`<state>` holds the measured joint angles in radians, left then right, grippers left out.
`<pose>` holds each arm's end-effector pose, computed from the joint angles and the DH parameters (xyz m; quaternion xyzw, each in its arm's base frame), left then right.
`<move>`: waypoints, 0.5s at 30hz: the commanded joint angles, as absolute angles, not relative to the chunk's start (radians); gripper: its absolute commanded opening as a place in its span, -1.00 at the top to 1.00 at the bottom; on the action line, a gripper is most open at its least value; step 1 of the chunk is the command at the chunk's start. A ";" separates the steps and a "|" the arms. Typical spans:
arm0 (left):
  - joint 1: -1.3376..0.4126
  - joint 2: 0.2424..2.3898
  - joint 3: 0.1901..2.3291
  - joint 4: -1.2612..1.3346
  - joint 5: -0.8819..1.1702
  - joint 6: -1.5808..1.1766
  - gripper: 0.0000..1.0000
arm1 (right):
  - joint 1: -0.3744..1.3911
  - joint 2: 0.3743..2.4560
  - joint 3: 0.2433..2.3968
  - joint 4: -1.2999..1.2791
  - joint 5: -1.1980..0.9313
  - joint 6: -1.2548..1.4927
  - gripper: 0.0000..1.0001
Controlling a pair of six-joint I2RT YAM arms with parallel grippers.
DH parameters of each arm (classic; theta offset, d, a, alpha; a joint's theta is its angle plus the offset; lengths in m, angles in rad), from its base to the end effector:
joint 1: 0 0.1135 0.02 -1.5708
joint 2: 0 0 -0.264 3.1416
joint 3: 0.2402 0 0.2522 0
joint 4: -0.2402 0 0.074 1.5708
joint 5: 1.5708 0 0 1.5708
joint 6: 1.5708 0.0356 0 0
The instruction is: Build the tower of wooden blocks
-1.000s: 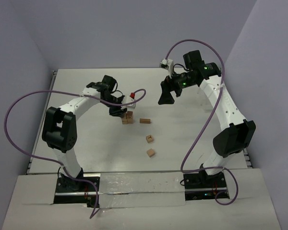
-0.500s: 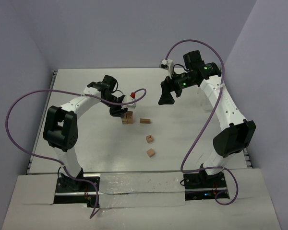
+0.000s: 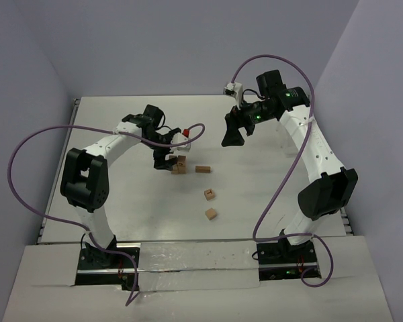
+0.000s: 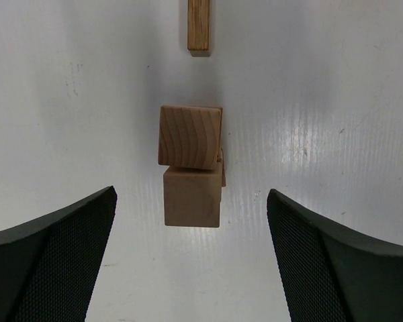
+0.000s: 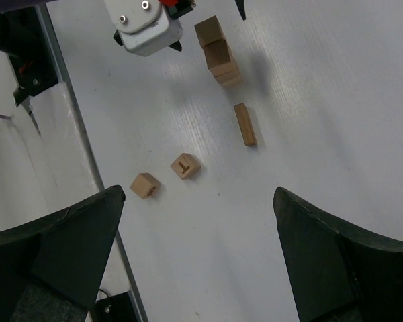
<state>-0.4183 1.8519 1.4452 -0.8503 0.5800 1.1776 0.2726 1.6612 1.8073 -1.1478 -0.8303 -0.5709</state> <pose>0.3338 -0.1697 0.2266 0.7088 0.6288 -0.2068 0.2437 0.3110 0.1142 0.3889 -0.4628 0.7550 0.3446 0.3116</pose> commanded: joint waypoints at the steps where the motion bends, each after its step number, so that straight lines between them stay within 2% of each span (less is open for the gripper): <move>1: -0.425 1.804 1.516 -0.866 0.600 1.176 -0.99 | 0.283 1.670 1.863 -1.167 -0.849 -0.583 -0.99; 6: -0.415 1.715 1.511 -0.883 0.568 1.158 -0.98 | 0.296 1.667 1.864 -1.161 -0.830 -0.572 -1.00; 11: -0.332 1.569 1.511 -0.908 0.606 1.079 -0.99 | 0.313 1.629 1.793 -1.127 -0.762 -0.542 -0.99; 15: -0.191 1.392 1.393 -0.772 0.651 0.846 -0.98 | 0.332 1.581 1.663 -1.054 -0.699 -0.469 -0.95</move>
